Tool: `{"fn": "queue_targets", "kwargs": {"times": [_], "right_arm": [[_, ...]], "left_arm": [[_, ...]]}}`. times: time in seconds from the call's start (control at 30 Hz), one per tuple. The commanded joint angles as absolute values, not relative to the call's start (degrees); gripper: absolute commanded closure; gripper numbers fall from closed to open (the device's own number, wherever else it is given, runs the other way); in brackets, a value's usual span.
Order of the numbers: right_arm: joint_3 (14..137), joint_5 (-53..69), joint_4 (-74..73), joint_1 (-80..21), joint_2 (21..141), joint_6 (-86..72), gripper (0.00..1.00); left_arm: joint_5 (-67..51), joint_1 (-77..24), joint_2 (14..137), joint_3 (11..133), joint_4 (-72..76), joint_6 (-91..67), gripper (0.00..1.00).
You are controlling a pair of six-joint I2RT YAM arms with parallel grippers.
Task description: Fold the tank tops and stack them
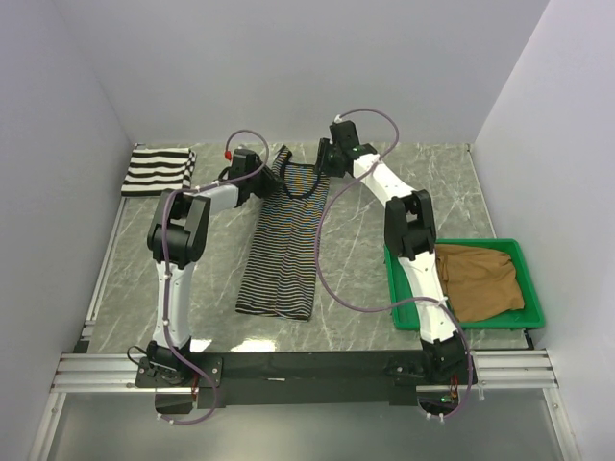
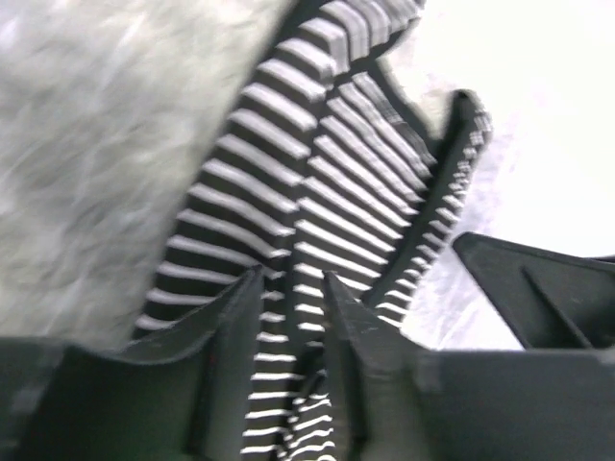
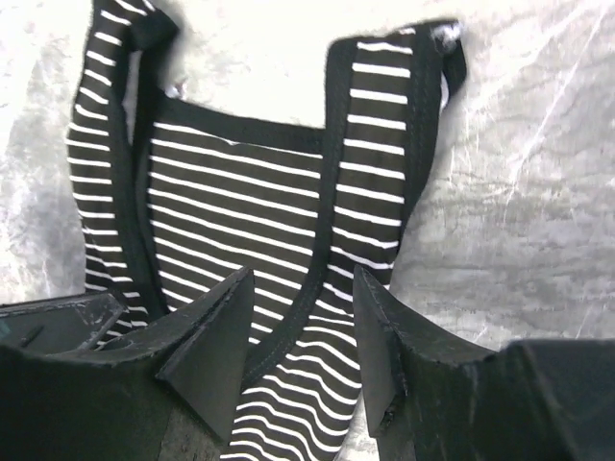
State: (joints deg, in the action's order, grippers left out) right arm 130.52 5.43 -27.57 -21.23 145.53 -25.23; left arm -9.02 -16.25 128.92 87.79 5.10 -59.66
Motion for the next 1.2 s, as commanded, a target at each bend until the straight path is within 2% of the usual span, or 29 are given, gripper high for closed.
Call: {"fn": "queue_targets", "kwargs": {"times": [0.0, 0.1, 0.27, 0.4, 0.57, 0.63, 0.87, 1.17], "right_arm": [[132.3, 4.7, -23.6, -21.5, 138.5, -22.9, 0.47], [126.1, 0.8, -23.4, -22.0, 130.5, -23.9, 0.47], [106.8, -4.8, -25.6, -25.1, 113.8, -29.3, 0.47], [82.2, -11.0, -23.5, -32.2, 100.4, -35.6, 0.47], [62.0, -13.4, -20.0, -43.7, 87.3, -48.7, 0.49], [55.8, -14.3, -19.8, -47.3, 84.3, -52.5, 0.5], [41.4, -12.4, -13.5, -57.1, 80.9, -68.2, 0.51], [36.5, -17.5, -11.2, -60.9, 75.2, -78.4, 0.51]], "left_arm": [[-11.1, -16.0, 125.3, 88.9, 13.3, -59.6, 0.6], [-10.8, -15.7, 117.9, 85.6, 13.4, -57.7, 0.55], [-3.2, -16.2, 99.4, 71.5, 1.9, -57.6, 0.59], [2.5, -17.5, 85.5, 59.3, -9.3, -57.0, 0.64], [9.4, -22.1, 67.6, 46.2, -24.9, -56.3, 0.62], [9.7, -22.6, 64.0, 42.1, -28.6, -56.5, 0.56], [7.2, -22.9, 52.0, 31.9, -32.9, -57.5, 0.53], [7.0, -23.5, 52.3, 30.8, -32.2, -58.9, 0.53]]}}
